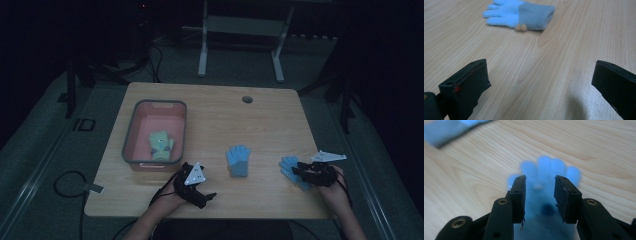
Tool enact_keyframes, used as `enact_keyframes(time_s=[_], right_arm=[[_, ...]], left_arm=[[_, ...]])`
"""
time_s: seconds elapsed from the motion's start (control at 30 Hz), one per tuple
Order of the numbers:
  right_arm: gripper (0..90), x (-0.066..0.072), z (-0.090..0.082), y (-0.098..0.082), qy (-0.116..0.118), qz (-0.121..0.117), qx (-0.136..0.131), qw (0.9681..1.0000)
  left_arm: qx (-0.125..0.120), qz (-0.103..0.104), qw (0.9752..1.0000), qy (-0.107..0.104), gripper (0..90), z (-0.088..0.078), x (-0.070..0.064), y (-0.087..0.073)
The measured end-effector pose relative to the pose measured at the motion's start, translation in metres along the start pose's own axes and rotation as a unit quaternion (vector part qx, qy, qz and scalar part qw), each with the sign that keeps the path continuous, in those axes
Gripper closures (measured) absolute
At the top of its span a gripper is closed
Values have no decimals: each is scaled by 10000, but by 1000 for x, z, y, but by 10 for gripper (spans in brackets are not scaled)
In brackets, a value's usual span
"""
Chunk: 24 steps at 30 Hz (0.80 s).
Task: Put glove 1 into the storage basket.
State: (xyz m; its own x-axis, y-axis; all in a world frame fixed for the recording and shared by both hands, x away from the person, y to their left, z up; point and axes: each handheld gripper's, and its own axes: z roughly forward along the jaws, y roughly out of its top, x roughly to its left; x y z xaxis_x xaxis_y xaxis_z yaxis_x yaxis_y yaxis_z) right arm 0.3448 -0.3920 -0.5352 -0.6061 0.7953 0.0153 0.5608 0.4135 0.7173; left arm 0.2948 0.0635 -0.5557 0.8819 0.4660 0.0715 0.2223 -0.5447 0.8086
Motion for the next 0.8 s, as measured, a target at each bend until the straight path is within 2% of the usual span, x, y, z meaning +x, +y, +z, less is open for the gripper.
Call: enact_keyframes(time_s=[0.1, 0.23, 0.3, 0.37, 0.43, 0.57, 0.7, 0.8], right_arm=[[616, -8, 3, -7, -32, 27, 94, 9999], [613, -12, 4, -11, 95, 45, 55, 9999], [661, -12, 5, -12, 92, 50, 28, 9999], [769, -11, 5, -13, 81, 103, 29, 9999], [827, -10, 5, -12, 26, 122, 83, 9999], [855, -3, 3, -6, -91, 37, 195, 9998], [863, 10, -6, 12, -208, 108, -78, 9997], [863, 26, -12, 31, -359, 189, -215, 9989]], left_arm=[[-10, 6, 10000, -1, 7, 0, 0, 0], [-4, 4, 10000, 8, 7, 0, 0, 0], [-7, 4, 10000, -3, 7, 0, 0, 0], [-9, -3, 10000, -11, 7, 0, 0, 0], [-7, -6, 10000, -11, 7, 0, 0, 0], [6, -11, 10000, -13, 7, 1, 0, 0], [-1, 6, 10000, -6, 7, 1, 0, 0], [-4, -2, 10000, 7, 7, 1, -1, 0]])
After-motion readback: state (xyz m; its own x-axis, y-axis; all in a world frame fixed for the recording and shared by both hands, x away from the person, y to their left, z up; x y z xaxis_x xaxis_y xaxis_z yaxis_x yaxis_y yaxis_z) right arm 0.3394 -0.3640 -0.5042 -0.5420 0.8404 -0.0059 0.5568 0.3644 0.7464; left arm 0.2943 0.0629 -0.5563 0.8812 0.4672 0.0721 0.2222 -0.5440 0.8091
